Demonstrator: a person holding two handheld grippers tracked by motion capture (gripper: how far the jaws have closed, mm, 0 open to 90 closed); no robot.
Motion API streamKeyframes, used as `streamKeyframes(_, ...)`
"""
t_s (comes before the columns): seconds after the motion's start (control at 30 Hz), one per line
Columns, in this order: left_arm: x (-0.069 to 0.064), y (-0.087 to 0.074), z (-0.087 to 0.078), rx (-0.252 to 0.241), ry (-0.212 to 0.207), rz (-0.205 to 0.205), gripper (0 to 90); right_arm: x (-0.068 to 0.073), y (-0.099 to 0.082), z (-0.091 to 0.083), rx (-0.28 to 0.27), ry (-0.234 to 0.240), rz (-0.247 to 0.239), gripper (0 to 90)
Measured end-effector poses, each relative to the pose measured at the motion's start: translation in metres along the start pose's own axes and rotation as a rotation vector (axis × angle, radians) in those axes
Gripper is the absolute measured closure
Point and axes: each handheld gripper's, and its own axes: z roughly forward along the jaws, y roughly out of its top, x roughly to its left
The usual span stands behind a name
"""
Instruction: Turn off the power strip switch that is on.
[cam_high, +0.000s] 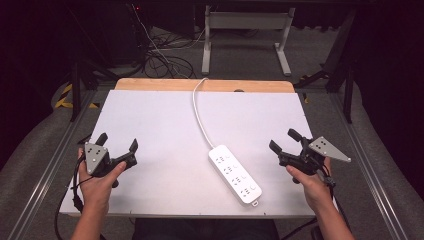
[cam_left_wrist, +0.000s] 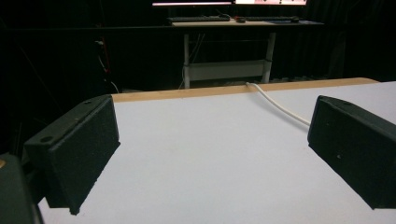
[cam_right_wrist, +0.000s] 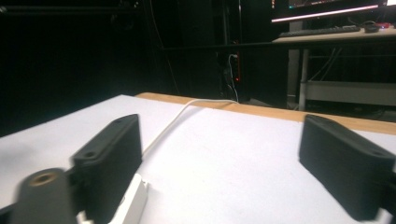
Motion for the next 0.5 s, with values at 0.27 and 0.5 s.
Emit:
streamKeyframes(0.27,-0.0003,0.0004,-0.0004,-0.001,-0.002,0.001,2.5,-0.0017,-0.0006,-0.0008,0.005,0.002,0.003,7.0)
streamKeyframes(0.5,-0.0017,0.0014,-0.0016,-0.009,-0.011,0.002,2.5,-0.0043,-0.0021,-0.0094,0.015,-0.026,0.020,6.7)
